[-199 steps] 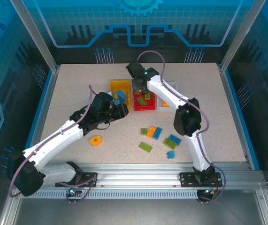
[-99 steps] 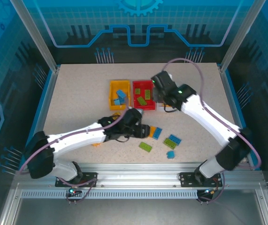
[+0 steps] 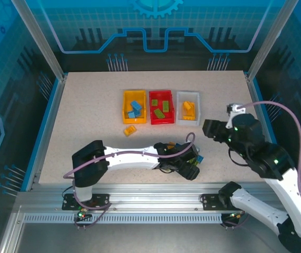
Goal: Sort the legos into containers by color
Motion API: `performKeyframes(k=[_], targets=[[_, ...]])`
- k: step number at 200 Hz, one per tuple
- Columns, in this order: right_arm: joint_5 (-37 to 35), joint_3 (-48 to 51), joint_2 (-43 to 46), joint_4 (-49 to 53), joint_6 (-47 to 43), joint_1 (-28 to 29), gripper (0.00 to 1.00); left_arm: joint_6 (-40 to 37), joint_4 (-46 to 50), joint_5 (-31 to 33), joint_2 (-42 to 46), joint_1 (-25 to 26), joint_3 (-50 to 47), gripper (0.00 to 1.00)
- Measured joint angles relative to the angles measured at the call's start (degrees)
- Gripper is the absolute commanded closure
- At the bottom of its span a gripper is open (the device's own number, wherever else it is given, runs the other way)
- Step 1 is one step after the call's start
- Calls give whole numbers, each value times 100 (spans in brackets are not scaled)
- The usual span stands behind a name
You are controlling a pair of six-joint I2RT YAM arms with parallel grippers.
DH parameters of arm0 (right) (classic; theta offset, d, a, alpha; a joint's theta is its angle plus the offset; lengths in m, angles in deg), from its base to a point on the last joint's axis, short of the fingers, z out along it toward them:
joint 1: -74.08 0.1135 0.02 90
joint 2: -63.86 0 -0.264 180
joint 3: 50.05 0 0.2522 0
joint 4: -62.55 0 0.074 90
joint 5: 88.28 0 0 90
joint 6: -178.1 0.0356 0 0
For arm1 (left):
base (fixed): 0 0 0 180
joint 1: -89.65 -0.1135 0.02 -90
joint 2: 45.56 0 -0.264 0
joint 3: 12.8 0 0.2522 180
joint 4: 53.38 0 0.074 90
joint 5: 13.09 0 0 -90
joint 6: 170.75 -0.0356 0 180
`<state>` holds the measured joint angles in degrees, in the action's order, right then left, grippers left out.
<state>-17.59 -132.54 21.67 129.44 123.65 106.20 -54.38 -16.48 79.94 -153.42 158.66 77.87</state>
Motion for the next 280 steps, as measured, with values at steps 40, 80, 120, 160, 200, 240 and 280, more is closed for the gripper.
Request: performKeyframes(k=[40,80,120,160,200,240,280], targets=[[203,17,76,52,-17,-31,27,-1220,-7,-485,-345,7,96,20],[330,39,72,59,-15,-31,27,-2540,-122,-684,-546,4,157,19],[354,39,55,59,-15,-33,26,-3259,-192,-627,-1036,4,435,22],[376,46,24,57,-13,-42,26,-3423,-267,-527,-1231,-7,570,51],[448,83,-20,37,4,-70,26,-3427,-286,-435,-1329,-22,723,73],[501,125,-20,39,2,-107,26,-3272,-302,-422,-1281,-35,654,77],[863,179,-92,-175,-125,-144,27,-2643,-326,-330,-122,-323,-326,75]])
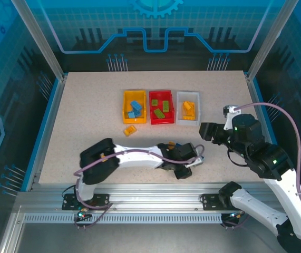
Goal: Sort the legos into containers by color
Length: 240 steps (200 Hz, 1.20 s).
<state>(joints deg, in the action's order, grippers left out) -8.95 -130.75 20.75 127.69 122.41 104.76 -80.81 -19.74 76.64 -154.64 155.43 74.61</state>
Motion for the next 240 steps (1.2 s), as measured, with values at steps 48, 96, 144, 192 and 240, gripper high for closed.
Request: performKeyframes(k=[48,96,144,192,240], targets=[[1178,101,-726,-780,-264,11,28,944,42,4,1897,-1665,-603,73],[1436,120,-1958,-1753,-284,575,29,1453,656,216,1766,-3615,-37,74],[1412,-87,-2782,-2334,-284,743,30,1757,970,282,210,-4564,1495,74],[1384,-105,-2905,-2546,-282,769,30,1930,1307,203,-1211,-4957,2872,69],[1368,-98,-2905,-2614,-262,769,30,1989,1589,129,-1659,-4948,3488,53]])
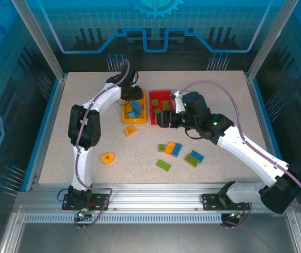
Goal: Sort the legos into containers by color
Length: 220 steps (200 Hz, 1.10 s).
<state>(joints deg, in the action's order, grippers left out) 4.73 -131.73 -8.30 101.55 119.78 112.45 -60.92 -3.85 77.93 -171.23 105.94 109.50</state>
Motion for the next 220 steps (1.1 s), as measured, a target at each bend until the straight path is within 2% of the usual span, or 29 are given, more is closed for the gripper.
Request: performKeyframes(k=[20,41,70,89,122,154,182,201,220], targets=[[2,0,0,0,22,0,30,85,50,-26,-2,-2,2,45],[2,0,0,0,26,0,30,111,63,-55,7,0,-20,43],[2,0,0,0,26,0,30,177,42,-90,289,0,-376,57],[2,0,0,-2,31,0,30,238,-7,-92,664,0,-772,59],[-9,11,0,-4,44,0,30,428,-295,-127,1478,9,-1611,58],[-223,11,15,55,39,0,31,636,-514,-131,2651,136,-2579,53],[-695,11,55,365,20,129,31,778,-608,-146,4157,505,-3421,49],[-1051,9,0,595,-11,490,30,898,-522,-151,5296,723,-3987,49],[-1224,-22,-341,579,-103,1185,27,1128,-232,-26,6505,750,-4548,46]])
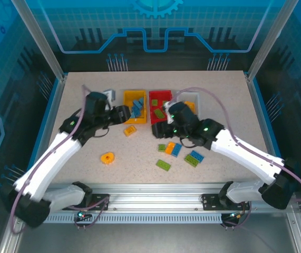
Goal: Sort the legos into containers by color
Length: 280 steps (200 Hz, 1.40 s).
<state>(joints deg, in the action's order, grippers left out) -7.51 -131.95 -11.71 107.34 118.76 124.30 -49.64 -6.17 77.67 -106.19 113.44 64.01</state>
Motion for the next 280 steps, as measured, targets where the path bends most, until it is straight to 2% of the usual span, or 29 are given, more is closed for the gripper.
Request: performKeyframes(k=[35,54,75,89,92,96,157,204,237,251,280], targets=[[203,-151,-1283,-481,-481,1185,20,656,935,636,2096,-4,-859,46],[361,-560,-2135,-614,-901,1519,16,977,1547,990,3040,-4,-1117,46],[483,-1147,-3036,-684,-1504,1711,13,1226,2063,1279,3580,-4,-1143,46],[509,-1510,-3532,-684,-1902,1729,12,1303,2334,1414,3724,-4,-1143,46],[516,-1585,-3639,-686,-1987,1725,4,1322,2382,1438,3744,-4,-1141,46],[511,-1679,-3753,-671,-2085,1722,3,1351,2446,1471,3766,-4,-1141,46],[391,-3018,-5316,-374,-3091,1650,3,1547,2981,1580,3893,-4,-772,44],[258,-4140,-6046,37,-3165,1585,9,1759,3392,1593,4041,-4,-549,44],[216,-4933,-6498,337,-3003,1497,20,1853,3521,1591,4083,-4,-501,44],[214,-5058,-6572,378,-2909,1447,25,1853,3532,1591,4083,-4,-501,44],[225,-5056,-6579,385,-2752,1344,30,1856,3530,1528,4083,-4,-501,44]])
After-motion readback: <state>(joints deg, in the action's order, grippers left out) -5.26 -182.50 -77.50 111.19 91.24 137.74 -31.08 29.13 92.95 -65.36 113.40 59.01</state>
